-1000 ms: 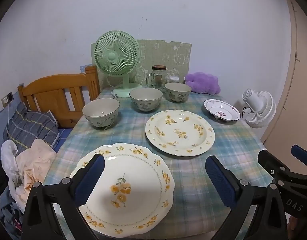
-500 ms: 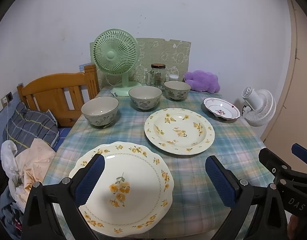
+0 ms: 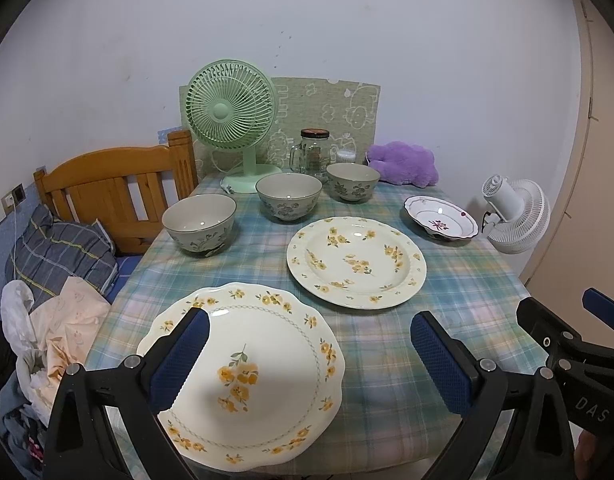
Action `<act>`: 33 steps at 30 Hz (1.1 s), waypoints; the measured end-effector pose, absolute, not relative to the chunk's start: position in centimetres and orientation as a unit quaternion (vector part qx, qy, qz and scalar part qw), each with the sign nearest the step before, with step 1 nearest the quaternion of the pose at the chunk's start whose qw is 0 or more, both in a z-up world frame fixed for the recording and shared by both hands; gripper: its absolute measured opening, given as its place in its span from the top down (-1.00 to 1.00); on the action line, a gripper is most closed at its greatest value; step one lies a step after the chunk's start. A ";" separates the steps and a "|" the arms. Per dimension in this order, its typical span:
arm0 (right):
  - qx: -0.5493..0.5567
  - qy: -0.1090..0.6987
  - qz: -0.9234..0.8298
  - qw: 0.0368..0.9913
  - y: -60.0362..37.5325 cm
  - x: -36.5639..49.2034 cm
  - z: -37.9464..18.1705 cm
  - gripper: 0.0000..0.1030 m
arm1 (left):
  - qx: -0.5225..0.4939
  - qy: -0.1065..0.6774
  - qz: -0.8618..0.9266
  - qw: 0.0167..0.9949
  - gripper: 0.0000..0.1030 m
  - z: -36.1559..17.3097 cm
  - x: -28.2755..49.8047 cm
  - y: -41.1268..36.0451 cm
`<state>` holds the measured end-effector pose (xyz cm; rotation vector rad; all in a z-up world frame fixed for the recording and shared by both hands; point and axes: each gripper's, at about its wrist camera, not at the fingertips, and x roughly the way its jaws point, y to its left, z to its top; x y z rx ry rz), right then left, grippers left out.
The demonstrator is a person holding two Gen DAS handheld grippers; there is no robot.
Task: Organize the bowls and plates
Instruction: 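Move both tools toward the scalloped yellow-flower plate, then close the left gripper on the plate rim while the right gripper also grips it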
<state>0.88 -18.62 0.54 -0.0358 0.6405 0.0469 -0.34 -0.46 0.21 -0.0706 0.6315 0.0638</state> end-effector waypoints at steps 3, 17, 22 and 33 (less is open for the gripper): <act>-0.017 0.314 0.023 0.949 -18.6 0.9 0.6 -1.00 | -0.035 0.310 0.031 0.949 -0.96 0.2 -0.3 -0.4; -0.017 0.314 0.027 0.949 -18.4 0.7 0.5 -1.00 | -0.034 0.313 0.036 0.949 -0.96 0.1 -0.6 -0.2; -0.002 0.323 0.035 0.946 -18.0 1.0 0.4 -1.00 | -0.031 0.319 0.042 0.946 -0.96 0.0 -0.4 0.5; 0.020 0.387 0.049 0.921 -14.4 4.2 -1.8 -1.00 | -0.028 0.374 0.075 0.924 -0.96 -2.0 1.7 4.9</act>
